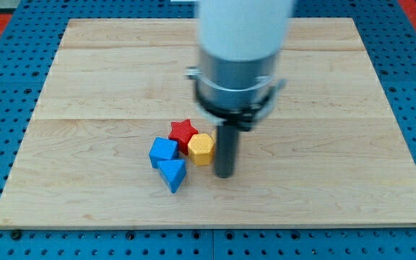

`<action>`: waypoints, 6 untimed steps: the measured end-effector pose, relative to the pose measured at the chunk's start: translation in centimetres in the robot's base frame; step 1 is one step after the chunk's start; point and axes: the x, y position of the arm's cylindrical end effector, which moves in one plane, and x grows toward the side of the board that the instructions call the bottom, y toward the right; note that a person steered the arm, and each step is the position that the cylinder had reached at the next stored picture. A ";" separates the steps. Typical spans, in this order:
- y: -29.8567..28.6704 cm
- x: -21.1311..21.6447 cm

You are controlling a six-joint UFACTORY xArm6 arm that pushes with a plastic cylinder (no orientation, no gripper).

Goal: Slide the red star to the left of the green star

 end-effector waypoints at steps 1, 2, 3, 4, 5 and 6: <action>-4.8 -1.8; -6.0 -4.6; -2.7 -6.2; 1.9 -8.4; 3.4 -10.8; 11.3 -8.8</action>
